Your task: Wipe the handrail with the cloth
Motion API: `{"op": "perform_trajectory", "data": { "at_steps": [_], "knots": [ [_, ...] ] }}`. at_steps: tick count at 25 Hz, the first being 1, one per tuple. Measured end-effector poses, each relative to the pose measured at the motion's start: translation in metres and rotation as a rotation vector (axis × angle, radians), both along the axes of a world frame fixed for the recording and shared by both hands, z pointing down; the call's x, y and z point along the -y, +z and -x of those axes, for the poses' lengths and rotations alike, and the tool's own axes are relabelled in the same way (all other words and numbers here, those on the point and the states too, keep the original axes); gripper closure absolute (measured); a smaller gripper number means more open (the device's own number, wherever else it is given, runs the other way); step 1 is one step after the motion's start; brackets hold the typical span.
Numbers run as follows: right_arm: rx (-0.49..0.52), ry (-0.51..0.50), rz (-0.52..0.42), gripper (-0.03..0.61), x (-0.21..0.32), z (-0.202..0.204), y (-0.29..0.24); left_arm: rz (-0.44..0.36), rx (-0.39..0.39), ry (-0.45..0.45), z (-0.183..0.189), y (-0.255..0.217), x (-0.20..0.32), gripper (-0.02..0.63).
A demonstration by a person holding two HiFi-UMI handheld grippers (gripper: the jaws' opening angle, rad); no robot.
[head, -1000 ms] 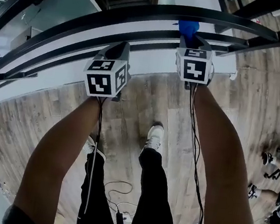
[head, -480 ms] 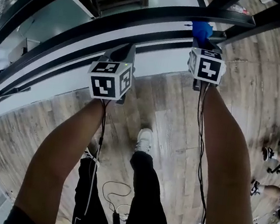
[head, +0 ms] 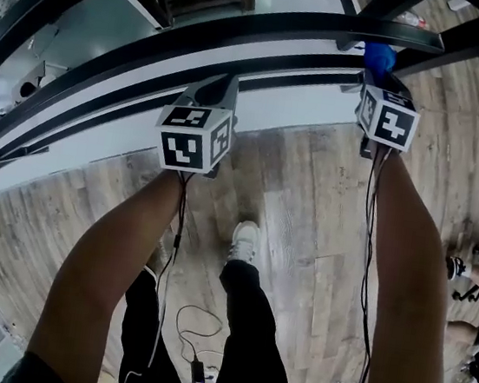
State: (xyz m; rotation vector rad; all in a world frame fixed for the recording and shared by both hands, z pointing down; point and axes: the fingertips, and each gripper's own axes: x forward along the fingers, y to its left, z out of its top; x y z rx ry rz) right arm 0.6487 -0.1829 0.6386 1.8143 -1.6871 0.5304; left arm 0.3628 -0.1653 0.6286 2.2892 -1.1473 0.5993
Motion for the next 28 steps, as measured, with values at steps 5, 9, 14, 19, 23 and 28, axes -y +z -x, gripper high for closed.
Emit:
{"op": "perform_trajectory", "data": {
  "at_steps": [5, 9, 14, 19, 23, 28],
  "knots": [
    [0.054, -0.116, -0.115, 0.476, -0.028, 0.093, -0.005, -0.001, -0.042, -0.051, 0.056, 0.010, -0.019, 0.609],
    [0.115, -0.198, -0.104, 0.476, -0.062, 0.204, 0.015, 0.032, -0.058, -0.131, 0.142, 0.030, -0.047, 0.609],
    [0.177, -0.305, -0.013, 0.476, -0.100, 0.381, 0.060, 0.076, -0.039, -0.290, 0.306, 0.065, -0.092, 0.609],
    [0.231, -0.456, 0.039, 0.476, -0.113, 0.563, 0.092, 0.092, 0.017, -0.432, 0.476, 0.091, -0.128, 0.610],
    [0.254, -0.547, 0.053, 0.476, -0.117, 0.695, 0.104, 0.086, 0.033, -0.497, 0.598, 0.098, -0.148, 0.609],
    [0.288, -0.642, 0.054, 0.476, -0.103, 0.850, 0.113, 0.059, 0.061, -0.596, 0.739, 0.097, -0.151, 0.609]
  ]
}}
